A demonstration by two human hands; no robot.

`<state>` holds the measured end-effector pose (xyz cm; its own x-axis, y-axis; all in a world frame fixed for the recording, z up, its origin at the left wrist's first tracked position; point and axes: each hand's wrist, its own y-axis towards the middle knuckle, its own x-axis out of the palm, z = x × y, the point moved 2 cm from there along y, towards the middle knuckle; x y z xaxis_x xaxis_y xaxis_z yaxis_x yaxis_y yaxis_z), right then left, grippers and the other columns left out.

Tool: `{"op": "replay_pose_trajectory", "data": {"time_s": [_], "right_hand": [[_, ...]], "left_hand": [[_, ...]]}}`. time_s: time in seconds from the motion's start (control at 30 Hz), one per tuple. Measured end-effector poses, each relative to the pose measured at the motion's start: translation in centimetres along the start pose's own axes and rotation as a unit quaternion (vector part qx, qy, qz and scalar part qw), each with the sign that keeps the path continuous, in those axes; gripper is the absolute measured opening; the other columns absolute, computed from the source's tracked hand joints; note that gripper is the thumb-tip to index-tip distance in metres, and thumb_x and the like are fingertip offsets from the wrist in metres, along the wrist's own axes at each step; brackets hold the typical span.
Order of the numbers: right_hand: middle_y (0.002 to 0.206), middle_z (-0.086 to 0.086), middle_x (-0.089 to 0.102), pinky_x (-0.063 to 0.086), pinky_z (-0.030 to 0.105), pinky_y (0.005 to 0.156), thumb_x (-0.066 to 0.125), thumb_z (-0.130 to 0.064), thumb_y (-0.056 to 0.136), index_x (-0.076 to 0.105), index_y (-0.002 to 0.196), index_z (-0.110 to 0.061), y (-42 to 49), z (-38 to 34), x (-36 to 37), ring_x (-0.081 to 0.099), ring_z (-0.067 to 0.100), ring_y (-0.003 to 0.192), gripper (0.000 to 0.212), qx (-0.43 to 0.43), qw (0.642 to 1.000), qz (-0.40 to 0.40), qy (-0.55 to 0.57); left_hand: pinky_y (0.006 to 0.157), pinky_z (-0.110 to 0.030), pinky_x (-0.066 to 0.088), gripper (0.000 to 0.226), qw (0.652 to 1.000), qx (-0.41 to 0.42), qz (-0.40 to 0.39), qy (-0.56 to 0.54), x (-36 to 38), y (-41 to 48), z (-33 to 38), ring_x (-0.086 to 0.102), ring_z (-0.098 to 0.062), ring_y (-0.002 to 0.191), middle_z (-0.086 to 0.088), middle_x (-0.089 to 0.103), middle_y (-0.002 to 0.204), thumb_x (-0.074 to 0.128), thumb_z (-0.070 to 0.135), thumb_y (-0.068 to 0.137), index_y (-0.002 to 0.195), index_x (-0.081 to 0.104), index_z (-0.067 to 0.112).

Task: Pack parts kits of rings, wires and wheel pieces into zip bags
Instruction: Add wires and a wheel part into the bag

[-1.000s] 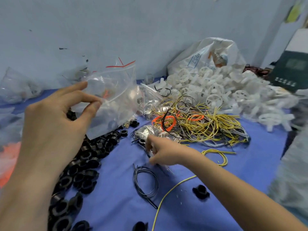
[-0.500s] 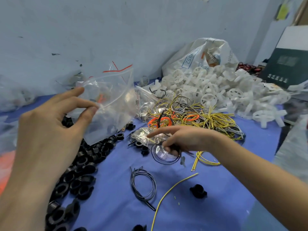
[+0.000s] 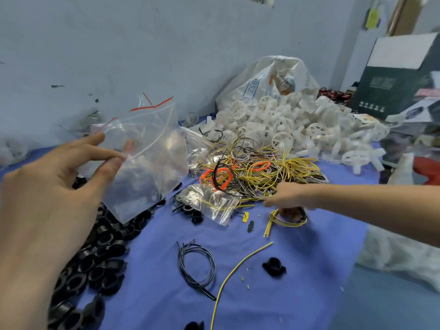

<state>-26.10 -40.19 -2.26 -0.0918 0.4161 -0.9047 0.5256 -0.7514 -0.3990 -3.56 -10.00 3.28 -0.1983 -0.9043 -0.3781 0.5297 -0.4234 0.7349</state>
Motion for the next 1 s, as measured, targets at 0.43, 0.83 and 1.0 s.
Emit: {"op": "replay_pose_trajectory", "data": {"time_s": [0.43,0.83,1.0], "right_hand": [[0.05,0.001,0.042,0.029,0.019,0.04,0.064,-0.017,0.082,0.037,0.058,-0.013,-0.8,-1.4,0.5,0.048,0.01,0.045,0.037,-0.109,0.991,0.038,-0.06],[0.08,-0.002,0.063,0.042,0.016,0.042,0.066,-0.001,0.079,0.059,0.116,-0.028,-9.6,-7.1,-12.4,0.049,0.002,0.047,0.046,-0.292,0.925,0.151,0.189],[0.043,-0.014,0.044,0.032,0.017,0.041,0.056,-0.003,0.082,0.062,0.112,0.001,-12.5,-10.2,-17.2,0.035,0.003,0.037,0.031,-0.44,0.754,0.333,0.357]], "left_hand": [[0.096,-0.032,0.048,0.028,0.998,-0.057,-0.022,-0.027,-0.7,0.1,-0.5,0.058,-0.001,0.112,0.035,0.057,0.123,0.052,0.062,0.074,0.093,0.066,0.049],[0.093,-0.017,0.041,0.025,0.991,0.035,-0.11,0.066,1.5,-1.7,5.8,0.052,0.006,0.12,0.021,0.058,0.127,0.079,0.013,0.076,0.074,0.066,0.035],[0.093,0.0,0.029,0.018,0.984,0.037,-0.157,0.081,2.2,-2.1,7.0,0.051,-0.015,0.128,0.0,0.054,0.139,0.075,0.005,0.077,0.073,0.069,0.021]]}}
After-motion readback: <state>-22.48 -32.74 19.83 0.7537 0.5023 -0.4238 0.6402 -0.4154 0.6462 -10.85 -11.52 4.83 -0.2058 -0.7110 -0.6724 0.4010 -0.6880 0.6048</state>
